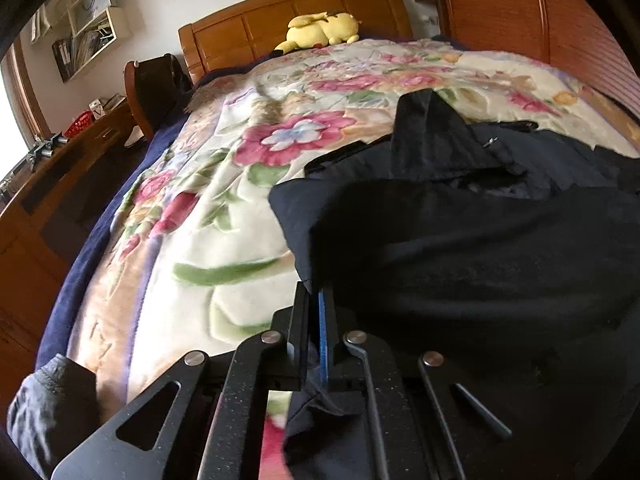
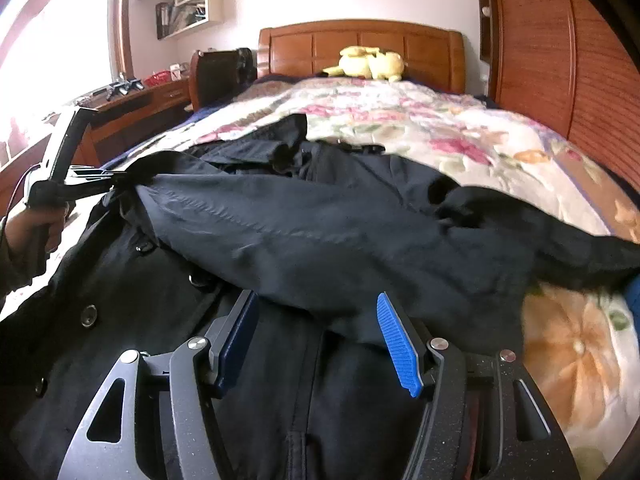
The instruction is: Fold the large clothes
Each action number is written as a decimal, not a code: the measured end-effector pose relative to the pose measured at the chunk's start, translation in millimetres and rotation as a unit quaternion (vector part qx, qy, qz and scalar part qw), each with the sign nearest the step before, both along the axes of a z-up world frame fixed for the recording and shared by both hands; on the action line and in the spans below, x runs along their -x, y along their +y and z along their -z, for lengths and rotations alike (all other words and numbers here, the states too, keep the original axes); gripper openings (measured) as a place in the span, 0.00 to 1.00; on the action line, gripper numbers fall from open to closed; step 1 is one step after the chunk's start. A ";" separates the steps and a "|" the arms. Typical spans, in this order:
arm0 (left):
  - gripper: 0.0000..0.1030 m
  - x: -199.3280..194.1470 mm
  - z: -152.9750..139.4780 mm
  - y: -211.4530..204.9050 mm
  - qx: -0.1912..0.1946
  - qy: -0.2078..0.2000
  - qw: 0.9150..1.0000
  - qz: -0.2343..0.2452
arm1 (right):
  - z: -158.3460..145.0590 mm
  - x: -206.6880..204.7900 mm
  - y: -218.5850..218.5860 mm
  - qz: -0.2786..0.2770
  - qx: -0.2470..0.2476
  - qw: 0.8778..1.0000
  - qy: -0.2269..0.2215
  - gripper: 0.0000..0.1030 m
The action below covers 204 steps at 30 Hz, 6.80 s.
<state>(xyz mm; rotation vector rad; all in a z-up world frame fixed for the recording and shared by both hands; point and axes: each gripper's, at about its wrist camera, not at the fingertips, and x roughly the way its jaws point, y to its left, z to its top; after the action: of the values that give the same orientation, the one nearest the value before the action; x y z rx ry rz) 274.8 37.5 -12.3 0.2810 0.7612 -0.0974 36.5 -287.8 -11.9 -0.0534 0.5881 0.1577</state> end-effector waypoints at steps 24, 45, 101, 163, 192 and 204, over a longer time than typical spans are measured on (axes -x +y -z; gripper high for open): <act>0.44 96.7 -39.9 -3.9 0.099 -0.034 0.993 0.059 | 4.1 -3.3 -4.1 0.001 -0.007 1.000 0.002 0.61; 0.77 181.0 -48.7 -52.7 0.080 -0.062 0.992 0.071 | 5.0 -3.0 -6.9 0.008 -0.008 1.000 -0.003 0.61; 0.77 227.0 -12.7 -75.9 0.139 -0.127 0.982 0.033 | 12.3 -101.0 -220.2 0.281 -0.045 0.950 0.125 0.49; 0.77 232.8 -36.1 0.1 0.144 -0.133 0.981 -0.002 | -62.7 -20.5 16.9 0.067 0.111 0.991 0.025 0.52; 0.77 238.5 -37.1 -1.8 0.150 -0.132 0.980 0.013 | -11.2 5.9 -27.6 0.113 0.037 0.981 0.156 0.68; 0.77 241.1 -41.1 -2.3 0.150 -0.131 0.980 0.020 | -27.9 19.7 -6.2 0.066 0.094 0.983 0.142 0.10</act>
<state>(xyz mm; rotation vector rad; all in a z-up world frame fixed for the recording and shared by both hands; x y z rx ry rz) 33.7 35.2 28.8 0.0198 0.4699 -0.2079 16.9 -294.0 16.0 -0.1775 0.8880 -0.0202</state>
